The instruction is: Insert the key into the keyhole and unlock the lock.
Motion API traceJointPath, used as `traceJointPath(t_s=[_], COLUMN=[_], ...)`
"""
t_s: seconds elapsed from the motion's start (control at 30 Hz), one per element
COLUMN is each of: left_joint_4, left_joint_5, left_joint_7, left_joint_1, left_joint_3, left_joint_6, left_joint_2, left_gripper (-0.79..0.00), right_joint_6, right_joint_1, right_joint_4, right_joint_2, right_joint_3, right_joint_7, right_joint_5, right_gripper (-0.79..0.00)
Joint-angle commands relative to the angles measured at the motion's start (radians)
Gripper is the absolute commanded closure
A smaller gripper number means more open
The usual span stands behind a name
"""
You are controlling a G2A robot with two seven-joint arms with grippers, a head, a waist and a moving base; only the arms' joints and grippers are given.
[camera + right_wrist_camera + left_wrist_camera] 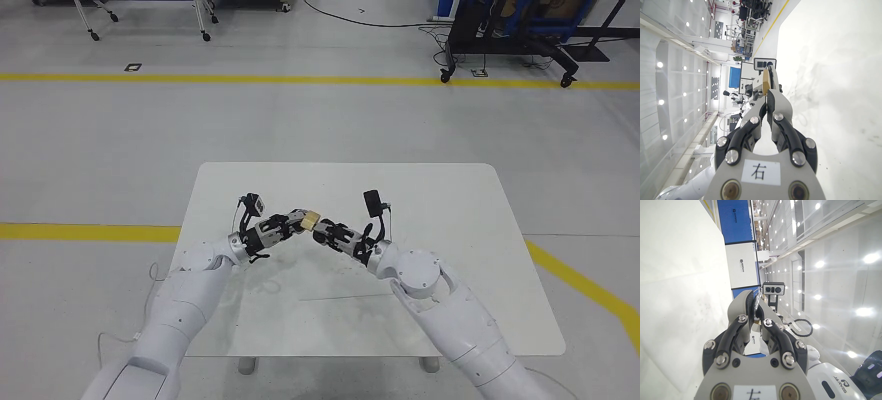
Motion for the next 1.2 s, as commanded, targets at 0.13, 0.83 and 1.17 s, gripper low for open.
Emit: traceJointPath(t_s=[0.13, 0.83, 1.17], left_joint_4=[0.007, 0.016, 0.030], left_joint_5=[-0.054, -0.192, -0.263], left_joint_7=[0.007, 0.007, -0.021], left_joint_1=[0.001, -0.006, -0.035], left_joint_3=[-0.018, -0.019, 0.001], left_joint_6=[0.030, 0.378, 0.571], left_joint_2=[-0.001, -0.019, -0.037], left_gripper=[0.000, 0.000, 0.000], right_joint_6=[-0.043, -0.433, -0.531], right_joint_1=[-0.016, -0.082, -0.016], right_joint_4=[-0.014, -0.019, 0.110], right_joint_2=[0.001, 0.001, -0.013], right_joint_3=[0.026, 0.108, 0.041], right_joint_7=[-0.012, 0.101, 0.103], right_joint_5=[0.026, 0.297, 0.161], right_gripper=[-0.785, -0.179, 0.000])
